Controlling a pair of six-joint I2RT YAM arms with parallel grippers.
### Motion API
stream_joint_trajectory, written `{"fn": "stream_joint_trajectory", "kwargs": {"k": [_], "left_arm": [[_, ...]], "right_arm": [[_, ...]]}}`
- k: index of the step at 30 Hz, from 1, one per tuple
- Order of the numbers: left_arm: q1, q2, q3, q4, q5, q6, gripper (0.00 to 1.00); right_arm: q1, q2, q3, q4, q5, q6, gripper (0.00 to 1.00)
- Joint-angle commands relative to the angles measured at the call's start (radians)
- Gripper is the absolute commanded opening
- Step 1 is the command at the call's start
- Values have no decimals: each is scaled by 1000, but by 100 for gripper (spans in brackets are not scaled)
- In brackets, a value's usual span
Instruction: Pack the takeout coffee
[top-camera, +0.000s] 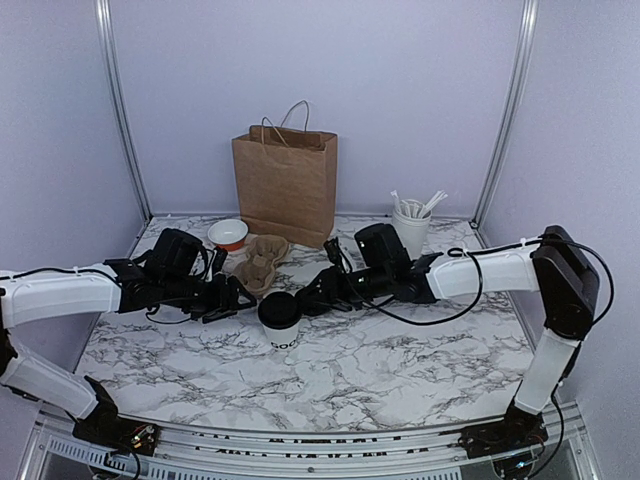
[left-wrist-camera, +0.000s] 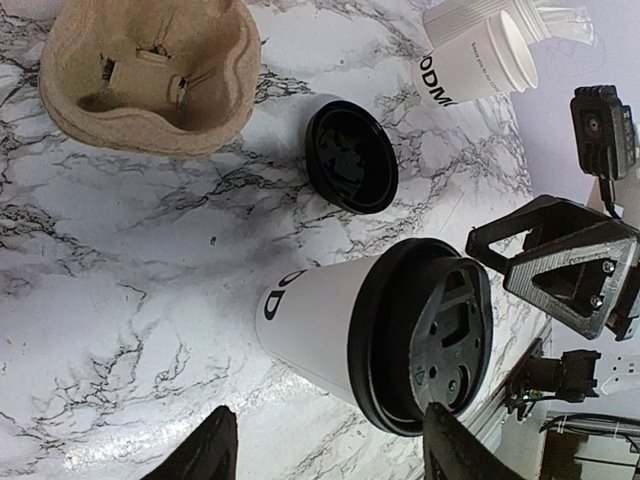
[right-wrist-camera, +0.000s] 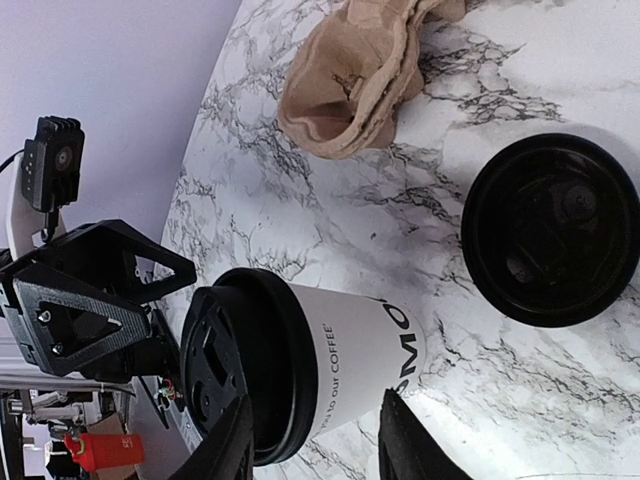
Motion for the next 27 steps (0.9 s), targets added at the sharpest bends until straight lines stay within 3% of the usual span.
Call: {"fn": "stream_joint_trajectory", "kwargs": {"k": [1, 9, 15, 18, 27], "left_arm": [[-3, -49, 47, -35, -24, 27, 64], [-3, -77, 78, -24, -20, 45, 64], [-3, -72, 74, 3, 21, 44, 63], [-3, -67, 57, 39, 52, 32, 57], [-3, -37, 28, 128, 114, -8, 24]], "right_arm": [[-12, -61, 24, -16, 50, -17, 42], [13, -87, 33, 64, 9, -15, 32], [62, -50, 71, 163, -82, 24, 7], [69, -29, 73, 232, -124, 61, 0], [71, 1, 81, 296, -165, 102, 0]]}}
